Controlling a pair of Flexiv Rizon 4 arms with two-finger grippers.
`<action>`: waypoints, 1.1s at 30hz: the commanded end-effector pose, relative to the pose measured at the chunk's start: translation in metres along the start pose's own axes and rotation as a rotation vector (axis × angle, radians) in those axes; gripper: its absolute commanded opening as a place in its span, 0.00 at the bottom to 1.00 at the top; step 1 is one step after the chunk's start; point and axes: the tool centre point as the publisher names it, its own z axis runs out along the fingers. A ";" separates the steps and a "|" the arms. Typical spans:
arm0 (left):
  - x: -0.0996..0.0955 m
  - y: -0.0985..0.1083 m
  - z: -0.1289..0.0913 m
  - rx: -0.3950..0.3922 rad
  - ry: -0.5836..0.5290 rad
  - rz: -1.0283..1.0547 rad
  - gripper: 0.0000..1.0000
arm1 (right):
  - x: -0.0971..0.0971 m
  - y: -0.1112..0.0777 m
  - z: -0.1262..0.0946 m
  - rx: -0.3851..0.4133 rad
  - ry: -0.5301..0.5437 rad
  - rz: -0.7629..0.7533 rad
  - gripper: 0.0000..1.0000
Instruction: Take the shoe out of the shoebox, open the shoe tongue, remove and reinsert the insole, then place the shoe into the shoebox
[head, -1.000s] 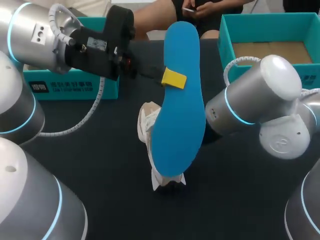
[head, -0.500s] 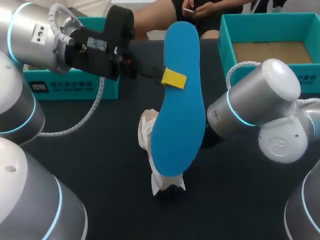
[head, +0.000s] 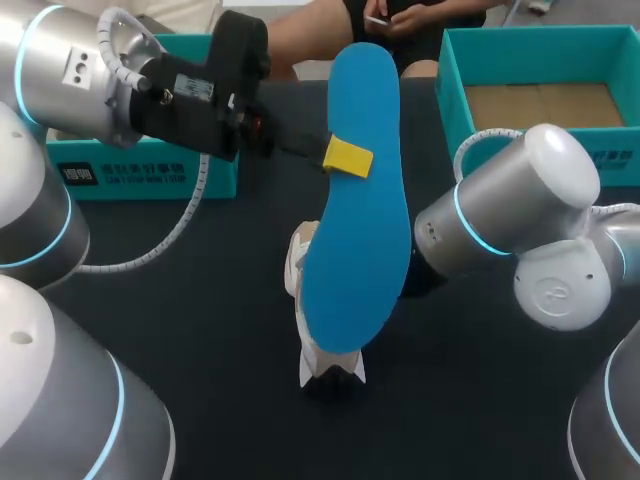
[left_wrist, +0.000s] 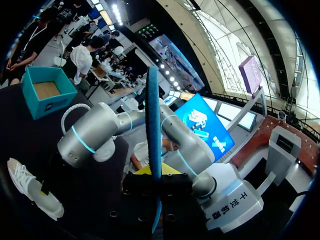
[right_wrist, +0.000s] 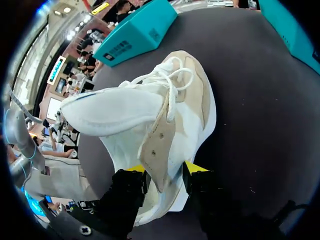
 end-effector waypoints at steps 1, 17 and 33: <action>-0.001 0.000 0.001 -0.001 -0.001 0.000 0.00 | 0.004 -0.005 -0.014 -0.034 0.020 0.028 1.00; -0.001 0.000 0.001 -0.001 -0.001 0.000 0.00 | 0.020 0.000 -0.070 -0.129 0.342 0.106 1.00; -0.001 0.000 0.001 -0.001 -0.001 0.000 0.00 | 0.037 0.022 -0.105 -0.170 0.502 0.141 1.00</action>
